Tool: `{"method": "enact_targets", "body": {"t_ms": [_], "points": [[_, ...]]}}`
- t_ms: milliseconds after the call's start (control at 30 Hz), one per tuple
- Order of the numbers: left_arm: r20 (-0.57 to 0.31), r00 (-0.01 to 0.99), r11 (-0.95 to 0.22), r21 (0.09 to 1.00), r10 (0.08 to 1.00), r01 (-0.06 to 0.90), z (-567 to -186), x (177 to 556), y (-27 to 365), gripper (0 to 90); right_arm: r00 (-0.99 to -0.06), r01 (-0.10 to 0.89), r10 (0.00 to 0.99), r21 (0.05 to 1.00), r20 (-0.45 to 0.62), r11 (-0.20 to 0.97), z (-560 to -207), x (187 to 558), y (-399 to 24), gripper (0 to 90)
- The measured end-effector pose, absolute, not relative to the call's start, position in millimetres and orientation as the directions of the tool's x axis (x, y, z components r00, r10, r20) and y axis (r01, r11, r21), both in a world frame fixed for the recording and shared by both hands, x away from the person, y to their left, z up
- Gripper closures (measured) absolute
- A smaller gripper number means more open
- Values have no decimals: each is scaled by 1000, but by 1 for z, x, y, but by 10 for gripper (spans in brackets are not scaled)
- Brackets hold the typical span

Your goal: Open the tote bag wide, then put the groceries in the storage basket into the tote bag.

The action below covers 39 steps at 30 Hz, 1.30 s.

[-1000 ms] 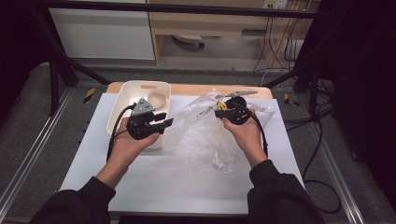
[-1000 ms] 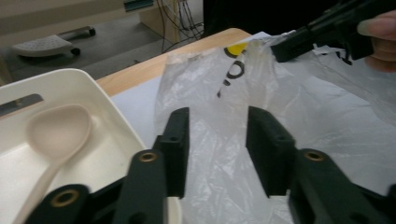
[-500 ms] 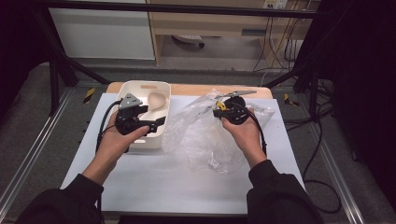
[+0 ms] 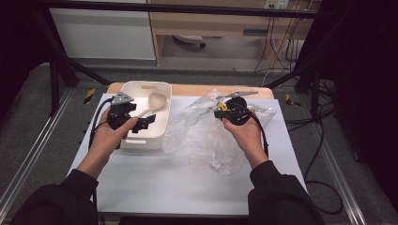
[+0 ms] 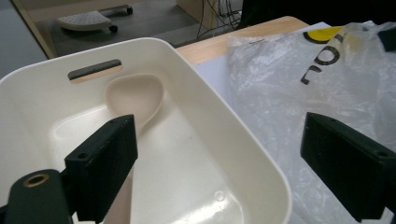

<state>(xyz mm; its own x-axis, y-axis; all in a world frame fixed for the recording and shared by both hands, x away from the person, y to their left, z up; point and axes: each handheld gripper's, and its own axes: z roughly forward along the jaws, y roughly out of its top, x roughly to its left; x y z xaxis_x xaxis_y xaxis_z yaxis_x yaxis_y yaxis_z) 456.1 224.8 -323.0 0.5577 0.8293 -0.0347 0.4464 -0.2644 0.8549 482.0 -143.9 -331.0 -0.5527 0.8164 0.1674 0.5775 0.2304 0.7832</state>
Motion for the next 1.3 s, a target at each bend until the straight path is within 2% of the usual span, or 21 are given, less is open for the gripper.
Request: {"method": "enact_targets", "body": {"t_ms": [467,933,1233,1300], "points": [[-62,505,-218,851,861,477,-321,470,250,92,-564,580,809,777,168,243,-339,481,-140,900],[-42,493,-249,824,869,509,-335,477,258,104,-562,584,808,775,174,239,-343,480,-143,900],[-20,490,-281,798,871,533,-345,481,267,210,-562,591,808,770,179,240,-349,481,-142,900],[-12,489,-291,791,872,538,-347,482,269,272,-563,590,807,770,178,242,-350,481,-142,900]]}}
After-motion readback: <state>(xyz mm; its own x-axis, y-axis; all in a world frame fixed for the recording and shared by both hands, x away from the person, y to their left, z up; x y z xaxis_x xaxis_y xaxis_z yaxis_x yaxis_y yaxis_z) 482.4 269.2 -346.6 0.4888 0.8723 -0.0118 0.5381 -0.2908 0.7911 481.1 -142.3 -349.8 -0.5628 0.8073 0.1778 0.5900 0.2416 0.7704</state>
